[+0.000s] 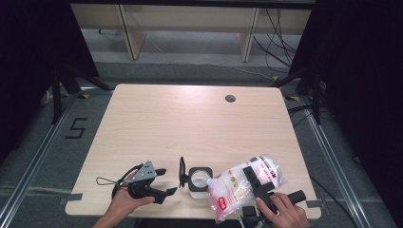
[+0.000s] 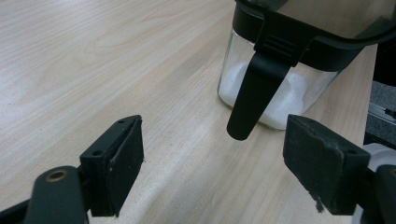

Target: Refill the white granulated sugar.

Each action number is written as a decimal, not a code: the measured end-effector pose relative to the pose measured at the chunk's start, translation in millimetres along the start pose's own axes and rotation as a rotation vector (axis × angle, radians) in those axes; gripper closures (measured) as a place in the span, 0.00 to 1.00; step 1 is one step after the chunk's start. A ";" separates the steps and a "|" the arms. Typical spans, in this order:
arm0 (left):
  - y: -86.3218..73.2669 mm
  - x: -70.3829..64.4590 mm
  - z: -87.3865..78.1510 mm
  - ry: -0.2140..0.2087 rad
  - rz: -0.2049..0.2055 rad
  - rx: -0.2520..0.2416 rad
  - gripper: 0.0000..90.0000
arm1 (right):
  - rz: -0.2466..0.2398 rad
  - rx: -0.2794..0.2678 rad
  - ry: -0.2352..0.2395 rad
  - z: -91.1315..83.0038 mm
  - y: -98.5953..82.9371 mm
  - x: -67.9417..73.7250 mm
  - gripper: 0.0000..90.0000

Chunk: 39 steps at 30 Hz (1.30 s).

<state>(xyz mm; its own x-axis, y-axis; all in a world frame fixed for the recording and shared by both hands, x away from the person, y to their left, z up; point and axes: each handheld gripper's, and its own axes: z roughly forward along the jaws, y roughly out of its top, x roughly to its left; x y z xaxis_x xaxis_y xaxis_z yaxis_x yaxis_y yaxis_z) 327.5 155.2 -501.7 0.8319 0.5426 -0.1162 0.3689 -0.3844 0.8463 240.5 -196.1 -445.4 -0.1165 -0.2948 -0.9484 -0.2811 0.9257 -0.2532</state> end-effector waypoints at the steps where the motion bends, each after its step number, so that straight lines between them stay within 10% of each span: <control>1: 0.1 0.3 -0.4 0.007 0.003 0.006 0.22 | -0.001 -0.002 0.001 0.1 -0.1 -0.2 0.49; 39: 0.1 -0.2 -0.8 0.017 -0.011 0.015 0.22 | -0.039 0.005 -0.001 -0.9 2.3 -2.0 0.50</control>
<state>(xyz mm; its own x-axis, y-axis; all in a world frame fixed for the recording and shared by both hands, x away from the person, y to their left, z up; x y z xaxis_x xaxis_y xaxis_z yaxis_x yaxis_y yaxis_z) 327.0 155.6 -501.3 0.8207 0.5593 -0.1164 0.3841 -0.3894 0.8372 239.2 -193.7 -444.0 -0.1043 -0.3299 -0.9382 -0.2807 0.9148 -0.2905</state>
